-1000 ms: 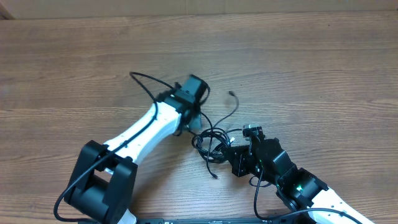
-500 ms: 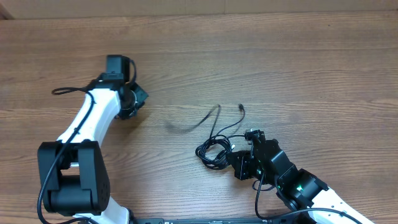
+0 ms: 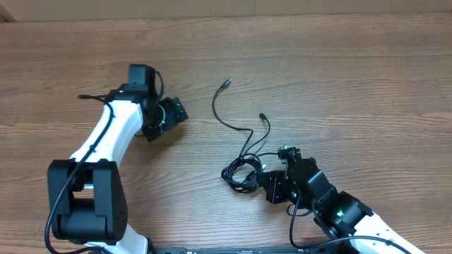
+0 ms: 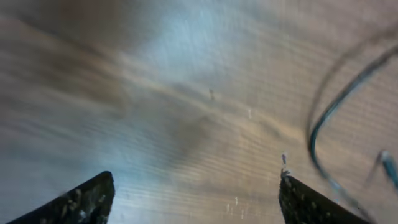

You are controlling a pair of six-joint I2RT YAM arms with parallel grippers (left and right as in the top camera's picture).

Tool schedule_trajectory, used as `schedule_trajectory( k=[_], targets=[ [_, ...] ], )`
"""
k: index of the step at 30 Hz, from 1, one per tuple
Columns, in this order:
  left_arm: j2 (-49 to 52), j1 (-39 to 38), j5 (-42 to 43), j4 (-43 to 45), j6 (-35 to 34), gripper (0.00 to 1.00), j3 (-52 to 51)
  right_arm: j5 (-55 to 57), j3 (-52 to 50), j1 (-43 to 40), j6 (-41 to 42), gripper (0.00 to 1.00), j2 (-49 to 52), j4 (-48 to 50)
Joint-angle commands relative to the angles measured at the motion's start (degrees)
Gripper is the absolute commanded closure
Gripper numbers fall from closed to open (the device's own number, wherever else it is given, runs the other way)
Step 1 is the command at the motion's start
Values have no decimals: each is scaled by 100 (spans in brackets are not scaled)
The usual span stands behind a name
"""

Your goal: Untangle cables

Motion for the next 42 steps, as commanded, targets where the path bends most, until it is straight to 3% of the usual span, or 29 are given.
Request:
schedule_trajectory(
  k=[1,8,11,16,19,22,33,42],
  targets=[
    [46,-201,227,-260,293,14,98,37,22,17,46,96,-48,98],
    [46,-503,382,-1056,-186,11,96,90,22,17,258,96,-44,782],
    [46,-474,1010,-1060,-203,10,96,485,22,17,715,96,2,1099],
    [42,-446,1799,-955,-203,11,96,1644,22,17,2356,96,319,1141],
    [42,-446,1919,-935,-201,11,98,1847,22,17,3416,96,581,1290],
    [39,-470,2271,-822,-63,13,96,1843,22,17,3912,96,861,1679],
    [31,-800,2507,-382,275,20,96,1845,22,17,3939,96,1250,3051],
    [31,-955,2769,348,-1198,25,96,1843,22,17,3915,96,1272,3003]
  ],
)
